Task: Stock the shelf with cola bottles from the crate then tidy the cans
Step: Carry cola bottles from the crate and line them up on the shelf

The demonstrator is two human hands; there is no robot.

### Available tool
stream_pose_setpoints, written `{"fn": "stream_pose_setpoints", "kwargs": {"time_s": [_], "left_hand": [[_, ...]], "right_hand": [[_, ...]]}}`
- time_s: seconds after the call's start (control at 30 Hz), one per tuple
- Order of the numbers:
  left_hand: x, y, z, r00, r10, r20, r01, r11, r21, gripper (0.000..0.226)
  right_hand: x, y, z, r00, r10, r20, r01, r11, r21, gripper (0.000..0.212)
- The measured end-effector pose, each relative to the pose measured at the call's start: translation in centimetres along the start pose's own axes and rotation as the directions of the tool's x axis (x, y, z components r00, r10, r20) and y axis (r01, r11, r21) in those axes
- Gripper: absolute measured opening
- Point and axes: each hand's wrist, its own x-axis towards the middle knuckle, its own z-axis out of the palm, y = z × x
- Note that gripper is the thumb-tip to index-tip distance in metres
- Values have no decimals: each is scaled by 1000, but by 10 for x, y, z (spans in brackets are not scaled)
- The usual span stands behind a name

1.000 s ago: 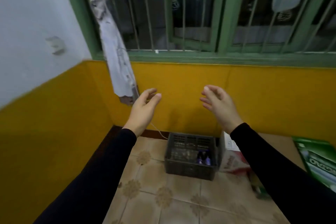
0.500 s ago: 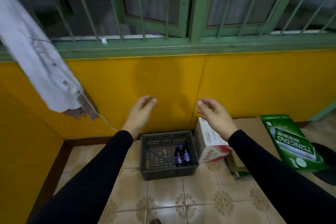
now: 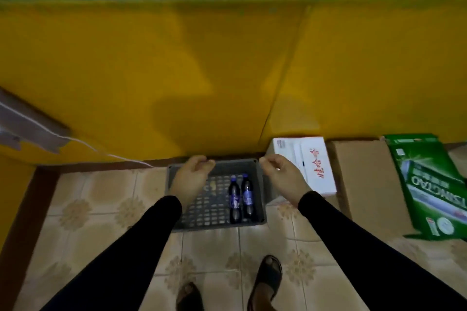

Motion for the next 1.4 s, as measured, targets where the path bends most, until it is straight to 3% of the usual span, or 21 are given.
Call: {"fn": "stream_pose_setpoints", "kwargs": {"time_s": [0.13, 0.33, 0.5, 0.63, 0.73, 0.8, 0.93, 1.07, 1.23, 1.4], "left_hand": [[112, -79, 58, 988, -89, 124, 85, 996, 36, 51], [286, -237, 147, 978, -163, 133, 145, 980, 134, 54], [374, -357, 218, 959, -253, 125, 213, 940, 267, 68], [406, -395, 263, 958, -246, 150, 203, 945, 256, 60], [425, -410, 279, 963, -221, 156, 166, 937, 306, 47], [432, -416, 276, 960, -204, 192, 132, 933, 334, 42], [435, -419, 238, 960, -215, 181, 160, 947, 278, 49], [441, -427, 206, 951, -304, 61, 287, 938, 197, 43], [442, -435, 215, 945, -326, -14, 324, 931, 168, 75], [439, -438, 215, 949, -315, -29, 316, 939, 138, 73]], "right_hand": [[92, 91, 52, 992, 105, 67, -97, 990, -105, 39], [233, 252, 157, 967, 228, 110, -205, 961, -187, 48], [315, 375, 228, 952, 300, 62, -283, 938, -202, 51], [346, 429, 252, 935, 353, 26, -326, 887, -328, 65], [353, 439, 267, 953, 296, -56, -289, 843, -454, 68], [354, 437, 272, 969, 202, -140, -244, 861, -446, 61], [355, 434, 274, 982, 107, -155, -169, 861, -479, 53], [363, 435, 287, 963, 241, -119, -268, 825, -498, 62], [377, 440, 319, 932, 362, 29, -325, 865, -381, 78], [376, 440, 322, 926, 378, 7, -369, 908, -201, 67]]}}
